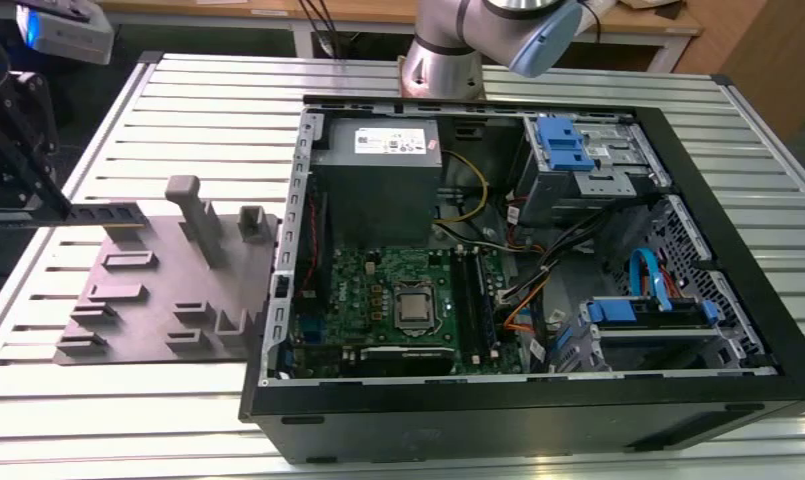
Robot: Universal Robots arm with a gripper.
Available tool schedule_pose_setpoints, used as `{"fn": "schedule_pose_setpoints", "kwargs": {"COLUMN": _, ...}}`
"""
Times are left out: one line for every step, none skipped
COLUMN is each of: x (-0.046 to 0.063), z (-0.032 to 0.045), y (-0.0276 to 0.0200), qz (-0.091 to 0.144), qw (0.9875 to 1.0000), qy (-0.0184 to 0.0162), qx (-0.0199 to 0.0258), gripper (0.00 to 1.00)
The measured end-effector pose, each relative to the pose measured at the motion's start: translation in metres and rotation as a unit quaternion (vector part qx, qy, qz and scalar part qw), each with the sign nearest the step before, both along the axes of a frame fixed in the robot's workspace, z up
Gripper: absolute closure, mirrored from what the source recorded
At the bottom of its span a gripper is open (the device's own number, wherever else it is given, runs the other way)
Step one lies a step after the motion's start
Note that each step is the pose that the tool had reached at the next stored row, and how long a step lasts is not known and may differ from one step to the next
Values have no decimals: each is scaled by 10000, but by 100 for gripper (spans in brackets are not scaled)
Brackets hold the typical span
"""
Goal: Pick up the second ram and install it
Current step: 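Pick up the second ram and move it above second insertion slot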
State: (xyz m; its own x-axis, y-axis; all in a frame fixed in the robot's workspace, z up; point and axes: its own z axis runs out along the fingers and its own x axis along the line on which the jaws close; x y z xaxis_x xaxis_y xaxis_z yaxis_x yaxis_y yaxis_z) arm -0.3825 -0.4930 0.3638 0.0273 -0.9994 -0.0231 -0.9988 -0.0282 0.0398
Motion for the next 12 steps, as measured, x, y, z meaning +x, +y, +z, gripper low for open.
{"fn": "schedule_pose_setpoints", "kwargs": {"x": 0, "z": 40, "y": 0, "qz": 0, "qw": 10000, "qy": 0, "qx": 0, "gripper": 86}}
{"fn": "schedule_pose_setpoints", "kwargs": {"x": 0, "z": 80, "y": 0, "qz": 0, "qw": 10000, "qy": 0, "qx": 0, "gripper": 86}}
{"fn": "schedule_pose_setpoints", "kwargs": {"x": 0, "z": 119, "y": 0, "qz": 0, "qw": 10000, "qy": 0, "qx": 0, "gripper": 86}}
{"fn": "schedule_pose_setpoints", "kwargs": {"x": 0, "z": 158, "y": 0, "qz": 0, "qw": 10000, "qy": 0, "qx": 1, "gripper": 86}}
{"fn": "schedule_pose_setpoints", "kwargs": {"x": 0, "z": 196, "y": 0, "qz": 0, "qw": 10000, "qy": 0, "qx": 1, "gripper": 86}}
{"fn": "schedule_pose_setpoints", "kwargs": {"x": 0, "z": 229, "y": 0, "qz": 0, "qw": 10000, "qy": 0, "qx": 2, "gripper": 86}}
{"fn": "schedule_pose_setpoints", "kwargs": {"x": 0, "z": 262, "y": 0, "qz": 0, "qw": 10000, "qy": 0, "qx": 2, "gripper": 86}}
{"fn": "schedule_pose_setpoints", "kwargs": {"x": 0, "z": 286, "y": 0, "qz": 0, "qw": 10000, "qy": 0, "qx": 3, "gripper": 86}}
{"fn": "schedule_pose_setpoints", "kwargs": {"x": 0, "z": 296, "y": 0, "qz": 0, "qw": 10000, "qy": 0, "qx": 4, "gripper": 86}}
{"fn": "schedule_pose_setpoints", "kwargs": {"x": 0, "z": 296, "y": 0, "qz": 0, "qw": 10000, "qy": 0, "qx": 6, "gripper": 86}}
{"fn": "schedule_pose_setpoints", "kwargs": {"x": 0, "z": 296, "y": 0, "qz": 0, "qw": 10000, "qy": -1, "qx": 7, "gripper": 86}}
{"fn": "schedule_pose_setpoints", "kwargs": {"x": 0, "z": 296, "y": 0, "qz": 0, "qw": 10000, "qy": 0, "qx": 8, "gripper": 86}}
